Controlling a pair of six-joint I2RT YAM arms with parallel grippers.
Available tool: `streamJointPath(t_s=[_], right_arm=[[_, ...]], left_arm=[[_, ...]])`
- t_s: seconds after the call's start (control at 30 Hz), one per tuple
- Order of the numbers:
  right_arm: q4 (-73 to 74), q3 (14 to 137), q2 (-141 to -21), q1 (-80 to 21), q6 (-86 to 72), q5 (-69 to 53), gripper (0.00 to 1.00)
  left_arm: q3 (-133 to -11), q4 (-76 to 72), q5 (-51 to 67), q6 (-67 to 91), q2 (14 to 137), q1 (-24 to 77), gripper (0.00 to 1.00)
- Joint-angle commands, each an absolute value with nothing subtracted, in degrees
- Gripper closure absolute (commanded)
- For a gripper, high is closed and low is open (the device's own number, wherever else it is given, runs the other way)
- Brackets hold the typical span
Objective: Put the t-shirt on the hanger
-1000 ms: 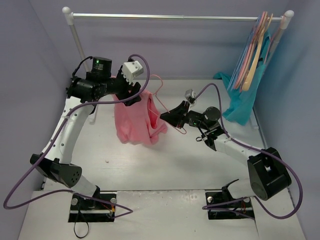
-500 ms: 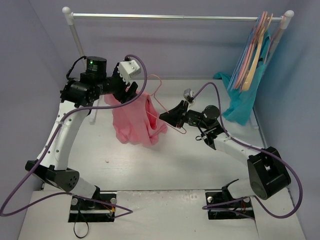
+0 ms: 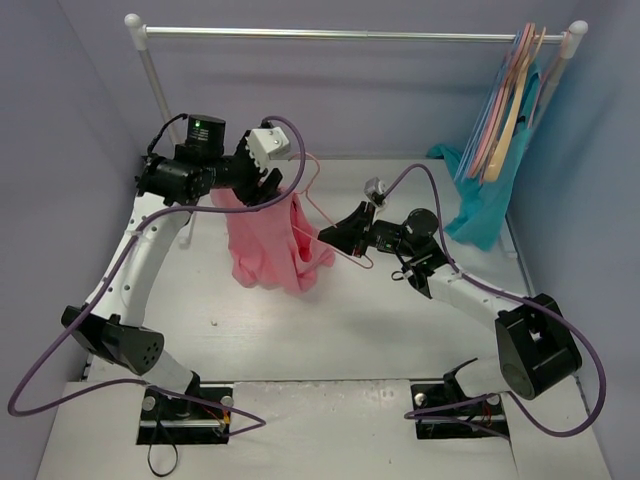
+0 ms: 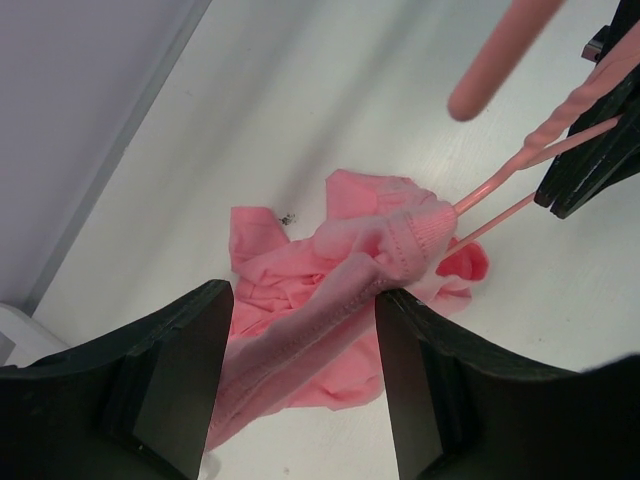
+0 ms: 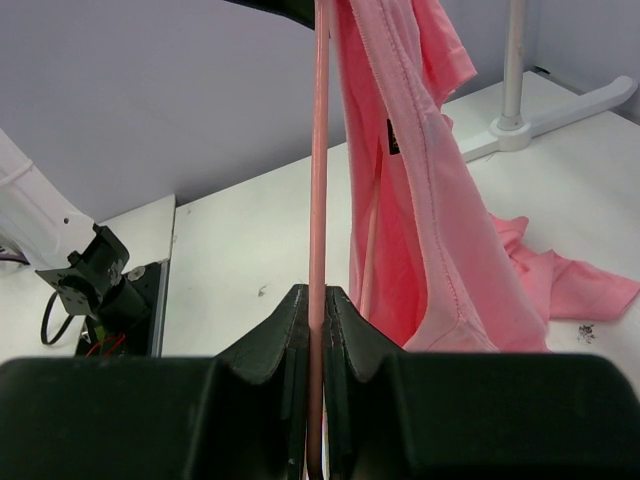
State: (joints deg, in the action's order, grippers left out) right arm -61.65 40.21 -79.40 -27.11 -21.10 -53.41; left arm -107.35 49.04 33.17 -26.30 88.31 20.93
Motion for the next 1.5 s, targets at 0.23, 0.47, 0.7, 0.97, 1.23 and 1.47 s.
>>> streamJointPath(t_s=[0.23,0.47,0.7,0.97,1.23,1.47], right_arm=[[-66.18,45.08,-77.08,-27.60,-19.43,-55.20,1.00],[-65.74,47.37,-79.19,-27.60,-19.34,-55.55,1.00],[-58.83,50.70,-80.68,-27.51,-17.85,-53.53,0.96],[-41.67,57.12,-81.04,-27.60,-11.25,-39.75,0.45],[-29.10,61.44,-78.05,-28.04,-8.70,-20.40,0.39],[-21.45,62.14,-77.43,-36.10,-9.57,-11.79,0.59]], left_arm=[[-105.04,46.49,39.72,-28.30,86.93,20.48,0.60],[-102.05,46.49,41.84,-28.30,85.52,20.48,0.86],[-96.52,45.44,41.84,-28.21,81.57,20.48,1.00],[-83.86,32.80,30.86,-21.80,70.94,20.48,1.00],[-80.42,32.08,22.51,-19.61,67.06,20.57,1.00],[-81.47,32.34,18.02,-15.91,66.88,20.92,1.00]])
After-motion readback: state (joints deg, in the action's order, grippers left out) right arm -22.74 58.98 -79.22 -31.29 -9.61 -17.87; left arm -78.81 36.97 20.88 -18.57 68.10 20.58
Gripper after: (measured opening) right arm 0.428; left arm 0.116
